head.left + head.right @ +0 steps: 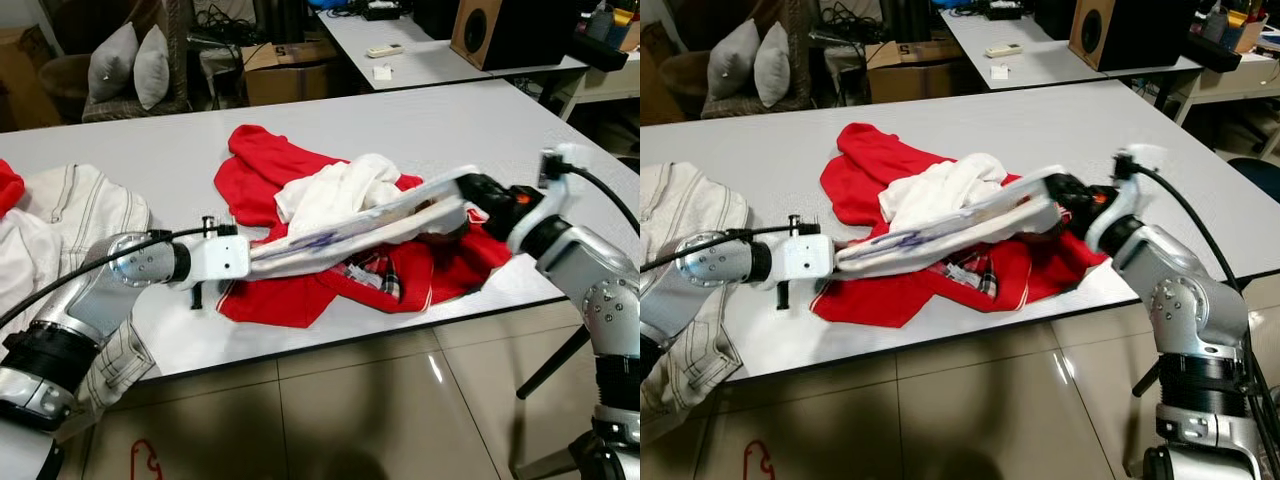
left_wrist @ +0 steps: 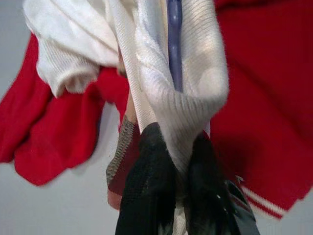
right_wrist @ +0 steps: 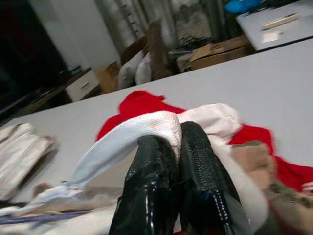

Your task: Hang hanger

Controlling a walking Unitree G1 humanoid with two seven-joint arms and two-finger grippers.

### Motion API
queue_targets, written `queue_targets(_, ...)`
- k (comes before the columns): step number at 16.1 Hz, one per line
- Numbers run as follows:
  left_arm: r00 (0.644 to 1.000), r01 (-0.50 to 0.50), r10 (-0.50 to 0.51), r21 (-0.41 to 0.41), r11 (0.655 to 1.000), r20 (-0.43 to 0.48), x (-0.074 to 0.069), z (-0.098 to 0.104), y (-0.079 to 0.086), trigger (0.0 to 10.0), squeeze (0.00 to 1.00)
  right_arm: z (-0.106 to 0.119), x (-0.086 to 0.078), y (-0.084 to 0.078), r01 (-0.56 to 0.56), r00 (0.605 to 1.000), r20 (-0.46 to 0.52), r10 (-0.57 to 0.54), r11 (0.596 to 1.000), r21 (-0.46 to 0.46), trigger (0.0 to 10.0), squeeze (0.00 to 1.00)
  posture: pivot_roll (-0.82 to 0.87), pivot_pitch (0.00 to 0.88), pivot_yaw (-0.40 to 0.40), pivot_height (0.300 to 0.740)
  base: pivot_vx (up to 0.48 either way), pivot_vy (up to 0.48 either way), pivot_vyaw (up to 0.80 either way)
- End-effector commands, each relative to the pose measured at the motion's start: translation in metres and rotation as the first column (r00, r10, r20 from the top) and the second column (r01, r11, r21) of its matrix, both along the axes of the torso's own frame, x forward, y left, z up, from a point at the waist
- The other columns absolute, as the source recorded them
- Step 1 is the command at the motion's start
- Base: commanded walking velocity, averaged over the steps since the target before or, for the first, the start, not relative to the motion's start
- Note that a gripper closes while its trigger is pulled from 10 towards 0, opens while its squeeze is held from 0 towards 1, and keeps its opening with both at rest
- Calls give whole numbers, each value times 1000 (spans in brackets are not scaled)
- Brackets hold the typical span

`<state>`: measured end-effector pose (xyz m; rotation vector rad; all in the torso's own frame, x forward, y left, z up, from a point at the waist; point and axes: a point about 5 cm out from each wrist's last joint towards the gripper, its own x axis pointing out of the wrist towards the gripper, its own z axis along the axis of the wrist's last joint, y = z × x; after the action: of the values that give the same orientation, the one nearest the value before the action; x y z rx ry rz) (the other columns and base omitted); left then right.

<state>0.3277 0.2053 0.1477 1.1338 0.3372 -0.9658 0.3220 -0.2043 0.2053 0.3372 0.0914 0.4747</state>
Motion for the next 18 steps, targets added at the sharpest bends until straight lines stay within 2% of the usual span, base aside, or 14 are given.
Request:
queue_targets(1,993,-97,105,119,988,-59,-4,-13,31,0,0,17,-2,-7,52,997,56,-53,998,25,0,0,11,0,69,740,0,0,0)
queue_targets(4,1000,-2,1,109,994,5,-4,-7,15,0,0,10,9,1,87,995,32,-90,993,78,0,0,10,0,69,740,0,0,0)
queue_targets(5,998,33,-37,93,995,41,-4,-3,9,0,0,6,22,0,142,990,9,-144,982,123,0,0,10,0,66,740,0,0,0)
queue_targets(6,998,43,-46,63,997,53,-4,0,5,0,0,1,28,-1,162,987,-3,-163,982,99,4784,0,10,0,64,740,0,0,0)
queue_targets(7,996,52,-53,24,998,72,-3,4,1,0,0,-7,36,-2,184,983,-23,-183,982,50,10000,0,13,0,60,740,0,0,0)
queue_targets(8,995,60,-58,-23,998,81,-3,10,-3,0,0,-16,40,1,149,988,-27,-149,989,-18,10000,0,18,0,57,740,0,0,0)
queue_targets(9,994,75,-70,-64,995,84,-2,17,-7,0,0,-23,44,9,66,998,-18,-68,993,-97,10000,1000,27,0,54,740,0,0,0)
queue_targets(11,993,75,-69,-64,995,91,0,21,-7,0,0,-23,46,16,-15,1000,-15,13,989,-148,10000,1000,39,0,48,740,0,0,0)
queue_targets(13,995,60,-55,-60,996,80,3,22,-3,0,0,-28,44,18,-170,985,-78,154,946,-276,10000,1000,43,0,53,740,0,0,0)
queue_targets(14,996,58,-53,-60,997,78,3,22,-4,0,0,-27,43,17,-182,983,-79,166,944,-276,10000,1000,43,0,53,740,0,0,0)
queue_targets(17,998,48,-45,-72,996,44,2,19,-5,0,0,-18,32,-3,-267,964,-72,257,923,-278,10000,1000,42,0,56,740,0,0,0)
queue_targets(18,999,42,-40,-72,997,33,2,17,-5,0,0,-13,22,-13,-311,950,-75,302,918,-248,10000,1000,35,0,62,740,0,0,0)
